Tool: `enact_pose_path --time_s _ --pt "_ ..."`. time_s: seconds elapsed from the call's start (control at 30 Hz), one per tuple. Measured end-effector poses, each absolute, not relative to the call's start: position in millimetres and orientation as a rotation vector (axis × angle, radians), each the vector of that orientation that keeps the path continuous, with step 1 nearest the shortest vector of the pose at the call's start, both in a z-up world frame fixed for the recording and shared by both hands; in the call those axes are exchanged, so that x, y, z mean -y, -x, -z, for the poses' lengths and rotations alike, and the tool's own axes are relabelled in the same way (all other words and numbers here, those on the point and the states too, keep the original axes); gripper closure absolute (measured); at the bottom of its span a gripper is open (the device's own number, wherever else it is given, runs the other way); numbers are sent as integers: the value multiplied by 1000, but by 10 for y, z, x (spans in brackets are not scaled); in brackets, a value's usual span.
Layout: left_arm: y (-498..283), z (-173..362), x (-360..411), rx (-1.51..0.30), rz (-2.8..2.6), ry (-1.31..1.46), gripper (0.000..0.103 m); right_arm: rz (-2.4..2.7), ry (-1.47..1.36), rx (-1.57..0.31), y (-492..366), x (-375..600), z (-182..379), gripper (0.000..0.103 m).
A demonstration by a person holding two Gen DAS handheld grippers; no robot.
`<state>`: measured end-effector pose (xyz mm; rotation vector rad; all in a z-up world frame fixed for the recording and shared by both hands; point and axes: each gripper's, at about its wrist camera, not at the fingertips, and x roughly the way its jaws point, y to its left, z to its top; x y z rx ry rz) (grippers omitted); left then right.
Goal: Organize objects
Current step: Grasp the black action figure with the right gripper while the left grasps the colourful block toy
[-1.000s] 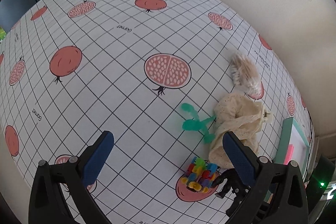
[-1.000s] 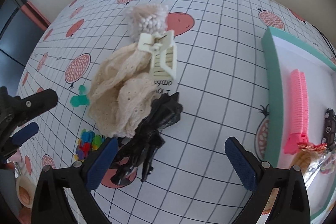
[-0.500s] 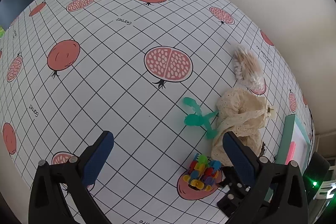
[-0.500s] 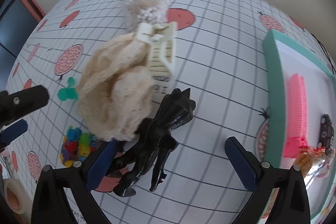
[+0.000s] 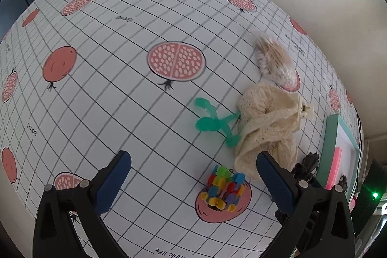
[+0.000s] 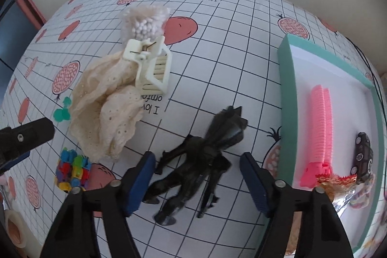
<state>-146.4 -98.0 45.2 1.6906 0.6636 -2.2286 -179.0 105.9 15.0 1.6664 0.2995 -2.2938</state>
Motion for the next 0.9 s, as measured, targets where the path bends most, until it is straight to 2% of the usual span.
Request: enact_pose_path --time_s 0.13,0.47,0.5,0.57,0.7,0.77,0.9 --pt "1480 -425 891 -613 2240 -1729 0 2299 -1653 -304 1797 -1105 -178 41" --pt "1512 -369 779 -542 2250 -1793 2 2285 -1631 -319 1828 -1224 -184 42" --pt "1515 -361 761 -530 2252 -1800 3 2285 -1630 -319 1831 -1231 -186 42" --pt "1522 -342 731 -513 2251 -1816 13 2285 -1631 -318 1832 -1236 -184 42" --pt "1532 -318 688 -499 2251 -1839 17 2284 -1630 -320 1840 -1242 -178 42" --pt "1539 -326 667 -487 2258 -1843 27 2284 -1631 -319 1837 -1242 -177 42" --pt "1545 -317 647 -497 2263 -1864 36 2283 -1636 -320 1806 -1203 -147 42"
